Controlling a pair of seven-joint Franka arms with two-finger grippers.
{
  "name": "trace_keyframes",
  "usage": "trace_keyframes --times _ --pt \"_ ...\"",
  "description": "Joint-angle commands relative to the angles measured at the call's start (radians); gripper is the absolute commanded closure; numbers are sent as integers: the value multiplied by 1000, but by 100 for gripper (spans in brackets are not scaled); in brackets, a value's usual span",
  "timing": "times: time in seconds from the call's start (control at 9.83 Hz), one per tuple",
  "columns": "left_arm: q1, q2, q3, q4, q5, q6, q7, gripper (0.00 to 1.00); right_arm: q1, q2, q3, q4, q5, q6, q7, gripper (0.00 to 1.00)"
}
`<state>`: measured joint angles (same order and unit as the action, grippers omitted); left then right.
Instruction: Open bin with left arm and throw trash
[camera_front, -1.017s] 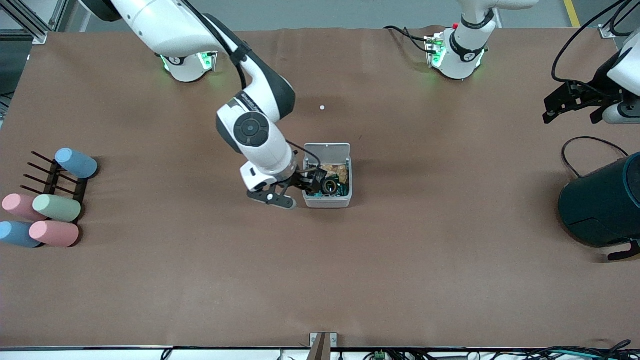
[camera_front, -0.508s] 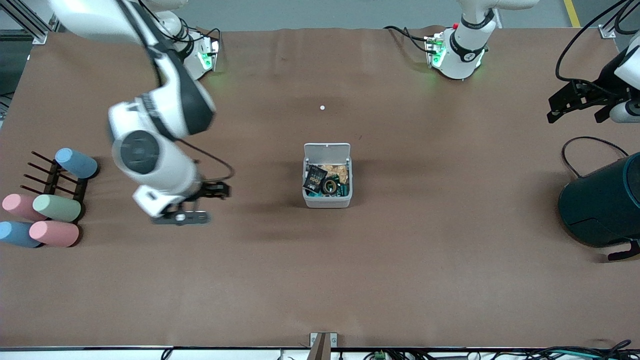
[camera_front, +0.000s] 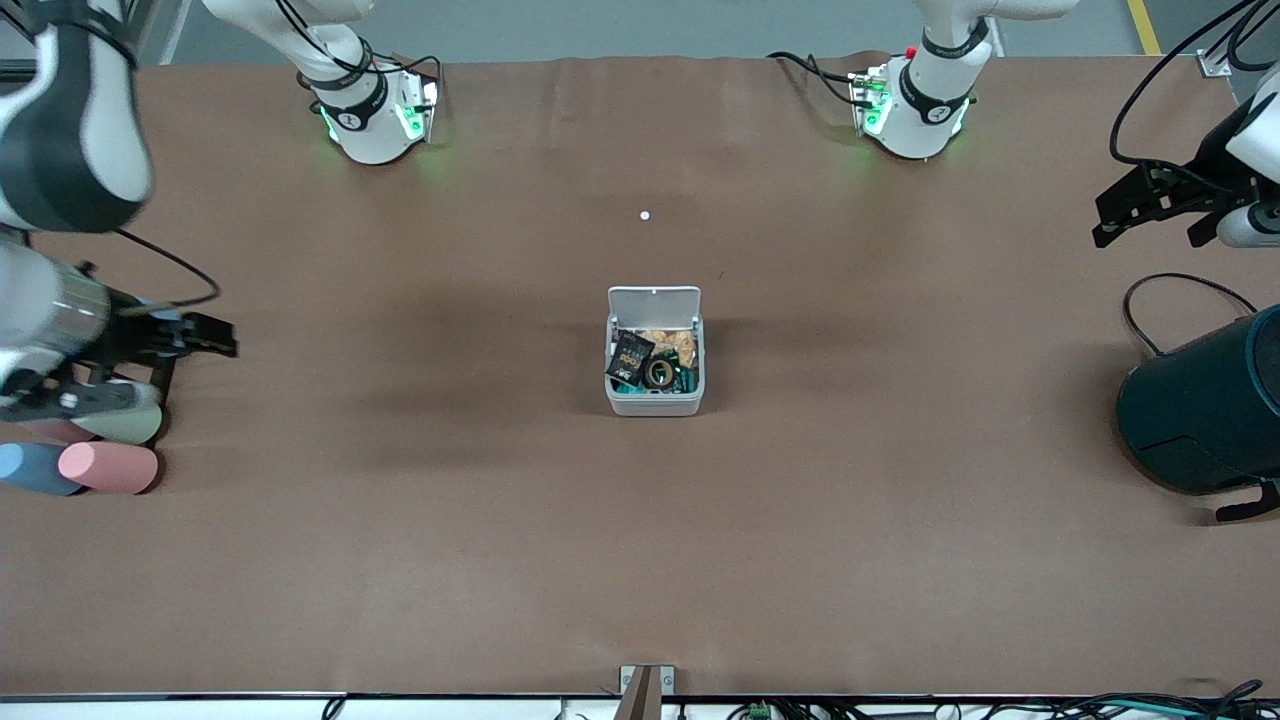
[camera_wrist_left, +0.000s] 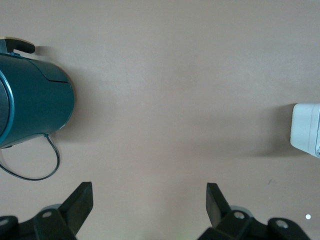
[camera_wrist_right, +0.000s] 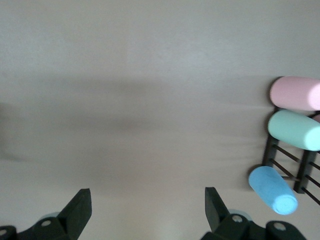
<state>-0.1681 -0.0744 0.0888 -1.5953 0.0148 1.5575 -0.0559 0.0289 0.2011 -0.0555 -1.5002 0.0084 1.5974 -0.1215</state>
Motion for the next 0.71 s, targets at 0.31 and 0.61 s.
trace_keyframes --times 0.31,0.61 --pt "-10 25 -1 46 -13 -5 -2 0 62 -144 -81 93 1 -155 48 0" --pt "-10 33 0 48 -15 -5 -12 0 55 -189 -101 78 2 -203 51 0"
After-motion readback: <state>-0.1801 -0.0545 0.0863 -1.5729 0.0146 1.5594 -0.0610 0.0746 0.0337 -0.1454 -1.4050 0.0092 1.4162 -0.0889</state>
